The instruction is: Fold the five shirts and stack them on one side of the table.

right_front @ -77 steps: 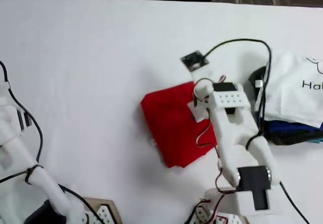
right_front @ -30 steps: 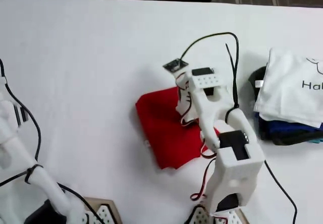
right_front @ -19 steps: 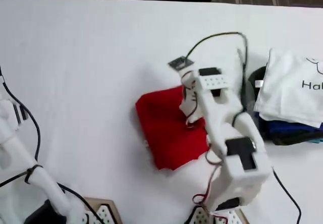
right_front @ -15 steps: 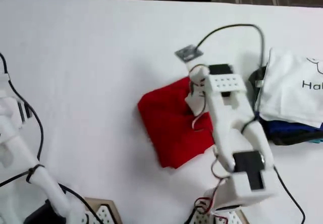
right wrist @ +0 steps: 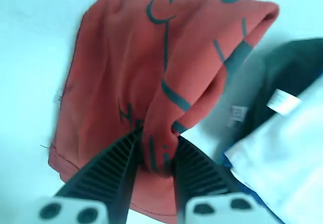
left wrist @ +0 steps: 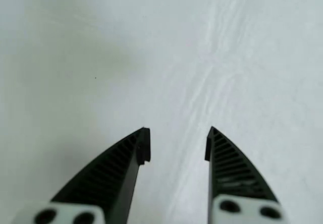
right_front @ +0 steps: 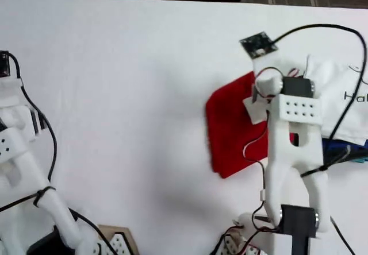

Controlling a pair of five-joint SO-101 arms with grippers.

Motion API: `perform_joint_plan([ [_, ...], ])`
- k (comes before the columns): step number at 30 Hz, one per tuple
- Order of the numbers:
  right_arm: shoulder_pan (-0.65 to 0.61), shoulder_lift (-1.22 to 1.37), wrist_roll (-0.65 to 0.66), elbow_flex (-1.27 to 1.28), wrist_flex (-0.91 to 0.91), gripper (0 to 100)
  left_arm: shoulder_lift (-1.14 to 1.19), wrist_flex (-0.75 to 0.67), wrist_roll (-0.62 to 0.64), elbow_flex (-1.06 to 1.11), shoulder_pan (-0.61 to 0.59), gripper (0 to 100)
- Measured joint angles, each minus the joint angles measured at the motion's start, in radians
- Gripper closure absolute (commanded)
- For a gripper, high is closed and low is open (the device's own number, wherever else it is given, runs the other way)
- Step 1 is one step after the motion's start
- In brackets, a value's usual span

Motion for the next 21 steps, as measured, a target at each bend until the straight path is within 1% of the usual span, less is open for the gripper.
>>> perform_joint_plan([
  [6, 0.072, -0.003, 0.0, -0.083, 0.0, 97.6, 0.0, 0.006, 0.0, 0.0, 0.0, 80],
  [15, 0.086, -0.003, 0.006, -0.265, 0.0, 97.6, 0.0, 0.006, 0.0, 0.0, 0.0, 80],
  [18, 0.121, -0.003, 0.006, -0.305, 0.0, 97.6, 0.0, 0.006, 0.0, 0.0, 0.0, 80],
  [21, 0.17, -0.003, 0.037, -0.325, 0.0, 97.6, 0.0, 0.006, 0.0, 0.025, 0.0, 80],
])
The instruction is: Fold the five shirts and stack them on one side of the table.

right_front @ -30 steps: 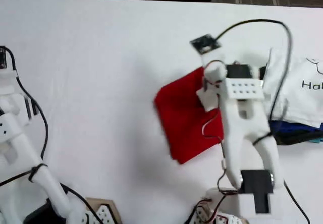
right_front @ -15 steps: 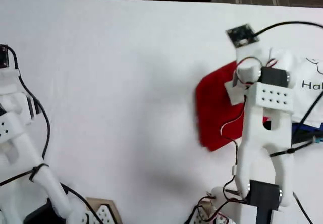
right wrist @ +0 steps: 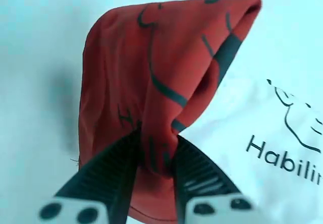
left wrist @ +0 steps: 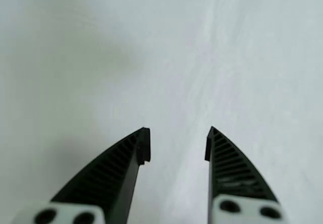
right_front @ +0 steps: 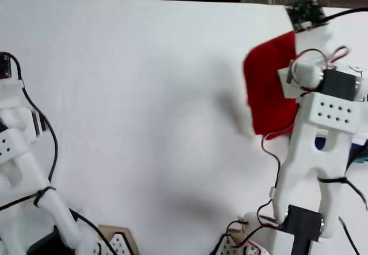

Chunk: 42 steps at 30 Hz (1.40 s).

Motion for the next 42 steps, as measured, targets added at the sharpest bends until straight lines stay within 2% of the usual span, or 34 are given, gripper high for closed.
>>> perform_joint_plan([
  [9, 0.161, 0.025, 0.049, -0.002, -0.098, 97.6, 0.0, 0.0, 0.0, 0.023, 0.0, 80],
  [17, 0.305, 0.235, 0.049, -0.1, -0.193, 97.6, 0.0, 0.0, 0.0, 0.023, 0.0, 80],
  [23, 0.374, 0.399, 0.049, -0.327, -0.16, 97.6, 0.0, -0.008, 0.0, 0.023, 0.0, 80],
  [29, 0.391, 0.526, 0.049, -0.529, -0.071, 97.6, 0.0, -0.028, 0.0, 0.023, 0.0, 80],
  [39, 0.457, 0.706, 0.049, -0.568, -0.061, 97.0, 0.0, -0.028, 0.0, 0.023, 0.0, 80],
  [42, 0.48, 0.706, 0.046, -0.568, -0.061, 90.7, 0.0, -0.028, 0.0, 0.023, 0.0, 80],
])
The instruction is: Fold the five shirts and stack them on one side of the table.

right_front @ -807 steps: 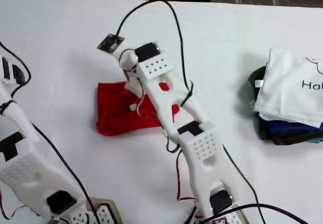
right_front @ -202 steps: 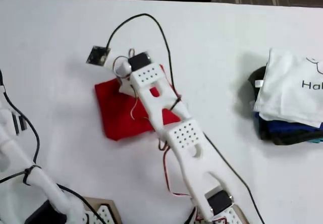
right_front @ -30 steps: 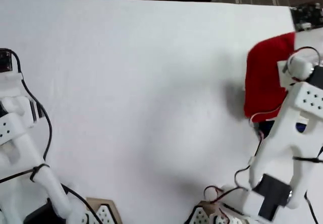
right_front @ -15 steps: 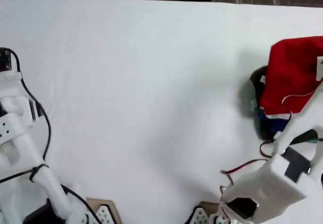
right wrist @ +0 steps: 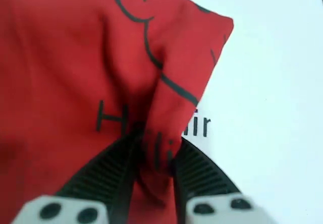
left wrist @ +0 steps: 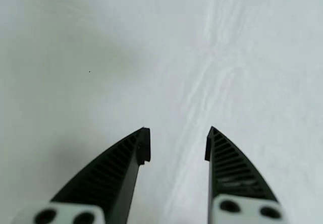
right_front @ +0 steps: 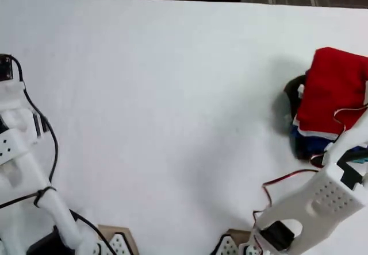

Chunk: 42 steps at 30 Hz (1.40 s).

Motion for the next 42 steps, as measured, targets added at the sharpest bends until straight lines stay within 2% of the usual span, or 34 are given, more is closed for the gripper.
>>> perform_joint_plan([
  [2, 0.005, 0.0, 0.0, 0.0, 0.005, 84.4, 0.0, 0.0, 0.0, 0.0, 0.0, 80],
  [4, 0.005, 0.0, 0.0, 0.0, 0.017, 82.1, 0.0, 0.0, 0.0, 0.0, 0.0, 80],
  [8, 0.005, 0.0, -0.015, -0.018, 0.023, 85.1, 0.0, 0.0, 0.0, 0.0, 0.031, 80],
  [12, 0.008, -0.061, -0.14, -0.046, 0.04, 86.8, 0.0, 0.0, 0.0, 0.0, 0.048, 80],
  [14, 0.0, -0.12, -0.152, -0.048, 0.072, 86.8, 0.0, 0.0, 0.0, 0.0, 0.049, 80],
  [20, -0.055, -0.16, -0.1, 0.014, 0.138, 86.8, 0.0, 0.0, 0.0, 0.0, 0.049, 80],
  [28, -0.025, -0.087, -0.098, 0.103, 0.121, 86.8, 0.0, 0.0, 0.0, 0.0, 0.049, 80],
  [35, -0.046, -0.074, -0.052, 0.106, 0.121, 86.8, 0.0, 0.0, 0.0, 0.0, 0.048, 80],
  [39, -0.087, -0.186, -0.051, 0.109, 0.161, 86.8, 0.0, 0.0, 0.0, 0.0, 0.049, 80],
  [42, -0.146, -0.342, -0.006, 0.109, 0.258, 86.8, -0.008, 0.0, -0.002, 0.0, 0.048, 80],
])
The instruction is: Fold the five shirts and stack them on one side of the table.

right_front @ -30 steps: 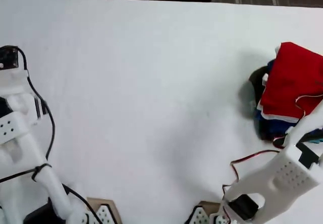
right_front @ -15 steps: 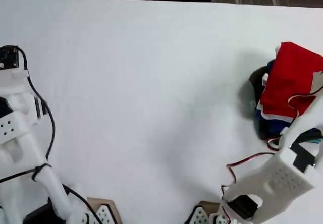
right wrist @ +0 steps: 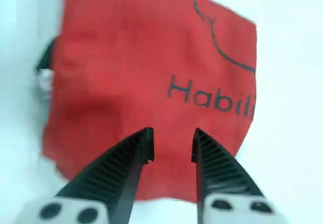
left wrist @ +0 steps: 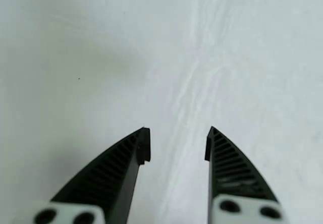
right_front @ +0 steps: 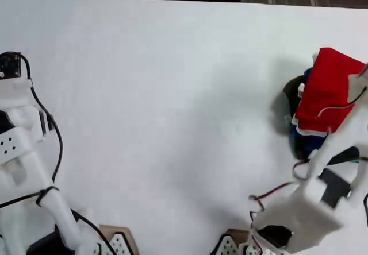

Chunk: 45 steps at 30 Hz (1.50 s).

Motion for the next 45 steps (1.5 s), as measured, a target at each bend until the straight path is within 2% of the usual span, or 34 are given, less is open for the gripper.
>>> perform_joint_plan([
  [2, -0.06, -0.115, 0.038, 0.014, 0.075, 86.8, -0.041, 0.017, -0.006, 0.0, 0.0, 80],
  [4, -0.127, -0.229, 0.06, 0.066, 0.114, 86.9, -0.117, 0.038, -0.063, 0.0, 0.009, 80],
  [8, -0.281, -0.477, 0.064, 0.276, 0.126, 88.2, -0.353, 0.109, -0.201, 0.012, 0.123, 80],
  [13, -0.562, -0.853, 0.005, 0.775, 0.023, 97.9, -0.664, 0.166, -0.222, 0.195, 0.351, 80],
  [17, -0.674, -1.215, -0.066, 1.212, -0.089, 96.4, -0.787, 0.167, -0.176, 0.402, 0.377, 80],
  [21, -0.674, -1.536, -0.078, 1.531, -0.175, 96.1, -0.901, 0.143, -0.153, 0.514, 0.298, 80],
  [27, -0.675, -1.884, -0.083, 1.832, -0.199, 96.1, -1.056, 0.051, -0.157, 0.724, 0.281, 79],
  [34, -0.672, -1.923, -0.089, 2.09, -0.21, 96.4, -1.26, 0.061, -0.153, 1.022, 0.275, 80],
  [37, -0.669, -1.923, -0.172, 2.179, -0.242, 96.1, -1.272, 0.08, -0.143, 1.056, 0.276, 80],
  [41, -0.669, -1.924, -0.356, 2.191, -0.258, 96.1, -1.275, 0.08, -0.015, 1.096, 0.281, 80],
  [45, -0.671, -1.923, -0.396, 2.196, -0.258, 96.4, -1.275, 0.074, 0.203, 1.115, 0.33, 79],
])
